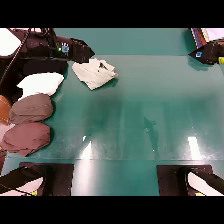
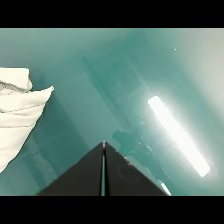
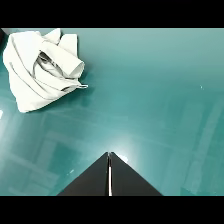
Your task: Fold the shirts.
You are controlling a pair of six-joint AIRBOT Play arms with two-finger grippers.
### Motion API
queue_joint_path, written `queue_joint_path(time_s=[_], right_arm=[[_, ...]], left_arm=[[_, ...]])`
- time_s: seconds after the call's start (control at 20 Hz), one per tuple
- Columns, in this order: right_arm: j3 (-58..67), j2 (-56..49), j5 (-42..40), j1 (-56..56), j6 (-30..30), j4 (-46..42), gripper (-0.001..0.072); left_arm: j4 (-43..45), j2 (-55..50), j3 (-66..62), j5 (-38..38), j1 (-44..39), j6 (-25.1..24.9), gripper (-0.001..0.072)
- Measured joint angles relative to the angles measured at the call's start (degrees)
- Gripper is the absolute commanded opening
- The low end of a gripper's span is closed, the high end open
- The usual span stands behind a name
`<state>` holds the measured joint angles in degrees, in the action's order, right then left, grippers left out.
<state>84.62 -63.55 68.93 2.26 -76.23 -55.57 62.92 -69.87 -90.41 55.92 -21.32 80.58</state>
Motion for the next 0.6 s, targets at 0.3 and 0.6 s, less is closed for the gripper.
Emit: queue_joint_path(time_s=[0.3,0.6], right_arm=[[0.0,0.0,0.0,0.0,0.0,0.02,0.0016],[0.0,0.0,0.0,0.0,0.0,0.07,0.0017]], left_arm=[[-0.35,0.0,0.02,-0.55,0.0,-0.02,0.003],[8.46,-4.04,0.0,-6.1,0.63,4.61,0.056]])
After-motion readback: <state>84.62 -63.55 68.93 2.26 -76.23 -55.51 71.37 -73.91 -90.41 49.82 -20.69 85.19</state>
